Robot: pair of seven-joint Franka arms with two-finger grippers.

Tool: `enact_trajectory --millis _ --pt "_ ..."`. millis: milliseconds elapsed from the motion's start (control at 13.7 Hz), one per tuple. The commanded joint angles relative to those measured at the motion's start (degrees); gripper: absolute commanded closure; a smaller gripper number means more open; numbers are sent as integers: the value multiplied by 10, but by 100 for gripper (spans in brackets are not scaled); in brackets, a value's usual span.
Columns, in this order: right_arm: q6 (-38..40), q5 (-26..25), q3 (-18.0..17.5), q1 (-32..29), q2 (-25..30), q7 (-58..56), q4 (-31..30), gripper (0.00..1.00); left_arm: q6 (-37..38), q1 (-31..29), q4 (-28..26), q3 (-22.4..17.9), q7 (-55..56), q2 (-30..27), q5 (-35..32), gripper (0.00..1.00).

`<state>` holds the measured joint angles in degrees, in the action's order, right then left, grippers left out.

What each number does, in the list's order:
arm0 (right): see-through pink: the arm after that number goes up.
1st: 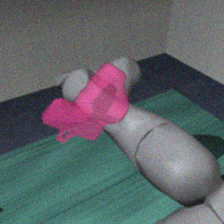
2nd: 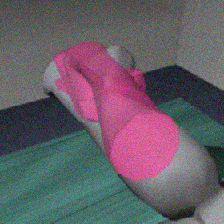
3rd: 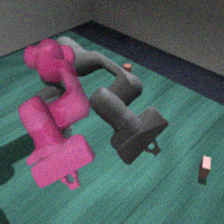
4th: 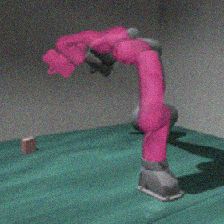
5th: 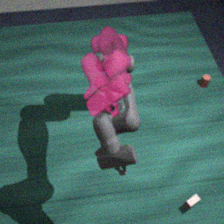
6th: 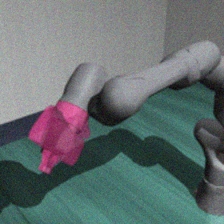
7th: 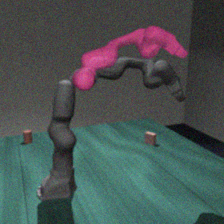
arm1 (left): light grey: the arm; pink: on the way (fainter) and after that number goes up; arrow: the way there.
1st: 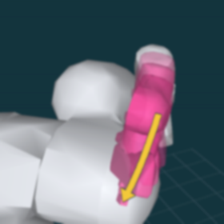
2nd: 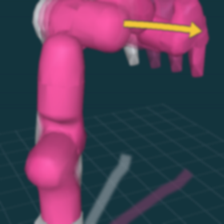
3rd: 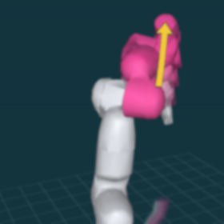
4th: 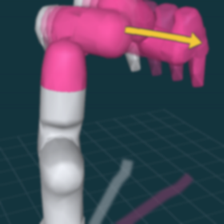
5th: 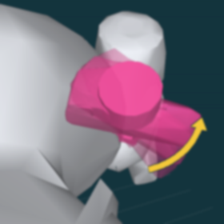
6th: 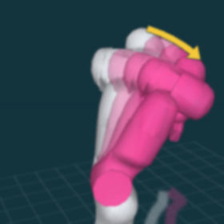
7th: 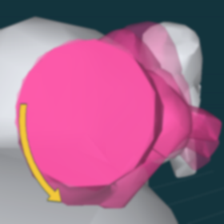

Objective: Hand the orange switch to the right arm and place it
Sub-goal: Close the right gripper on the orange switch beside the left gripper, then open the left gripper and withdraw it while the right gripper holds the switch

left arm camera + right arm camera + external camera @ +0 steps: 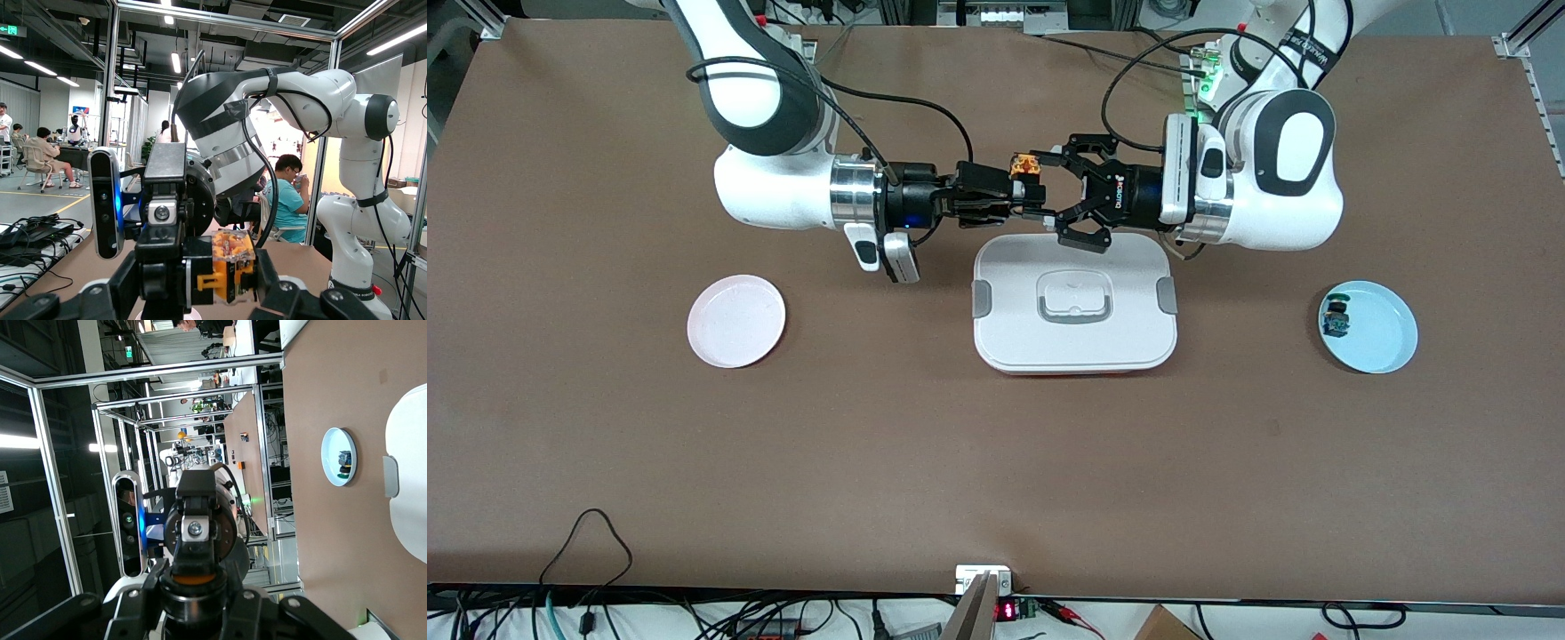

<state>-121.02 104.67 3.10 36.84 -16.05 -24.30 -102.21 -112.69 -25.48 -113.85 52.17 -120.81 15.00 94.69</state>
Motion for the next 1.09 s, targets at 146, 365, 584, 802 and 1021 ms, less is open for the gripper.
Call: enact_trajectory --millis 146,365,584,802,1021 --pt "-3 9 1 9 20 -12 -17 100 21 -14 -10 9 37 -12 23 1" --pt "-2 8 1 8 20 -11 -17 100 44 -33 -8 5 59 -9 15 0" --pt "-2 8 1 8 22 -11 -17 100 104 -88 3 3 57 22 -49 0" --pt "-1 5 1 6 22 -11 -17 100 125 -178 9 3 38 22 -128 0" --pt "5 -34 1 -13 26 -11 -17 100 142 -243 8 2 11 23 -141 0"
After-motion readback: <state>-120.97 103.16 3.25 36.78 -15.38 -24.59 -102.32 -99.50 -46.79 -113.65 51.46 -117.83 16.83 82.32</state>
